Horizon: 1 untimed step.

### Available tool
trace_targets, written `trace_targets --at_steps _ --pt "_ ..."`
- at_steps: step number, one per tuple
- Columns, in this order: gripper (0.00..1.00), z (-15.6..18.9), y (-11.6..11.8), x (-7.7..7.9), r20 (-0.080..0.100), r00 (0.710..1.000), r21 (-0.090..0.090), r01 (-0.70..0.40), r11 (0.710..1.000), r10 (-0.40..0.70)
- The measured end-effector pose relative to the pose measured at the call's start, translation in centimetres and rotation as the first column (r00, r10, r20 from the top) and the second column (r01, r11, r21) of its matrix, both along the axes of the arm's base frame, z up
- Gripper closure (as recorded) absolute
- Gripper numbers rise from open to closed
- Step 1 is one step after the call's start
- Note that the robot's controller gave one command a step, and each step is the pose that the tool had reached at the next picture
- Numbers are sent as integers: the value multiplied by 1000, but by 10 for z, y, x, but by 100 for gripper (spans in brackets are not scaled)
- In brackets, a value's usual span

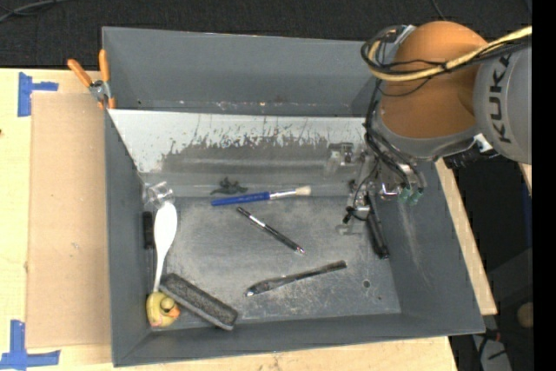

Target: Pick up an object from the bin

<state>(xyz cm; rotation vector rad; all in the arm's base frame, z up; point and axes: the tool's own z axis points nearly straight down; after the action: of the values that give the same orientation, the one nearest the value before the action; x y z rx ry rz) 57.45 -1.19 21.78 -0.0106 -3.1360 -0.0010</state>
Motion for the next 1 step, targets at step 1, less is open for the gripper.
trace_targets --at_steps 1 --pt "0 2 0 1 5 1000 0 0 1000 0"
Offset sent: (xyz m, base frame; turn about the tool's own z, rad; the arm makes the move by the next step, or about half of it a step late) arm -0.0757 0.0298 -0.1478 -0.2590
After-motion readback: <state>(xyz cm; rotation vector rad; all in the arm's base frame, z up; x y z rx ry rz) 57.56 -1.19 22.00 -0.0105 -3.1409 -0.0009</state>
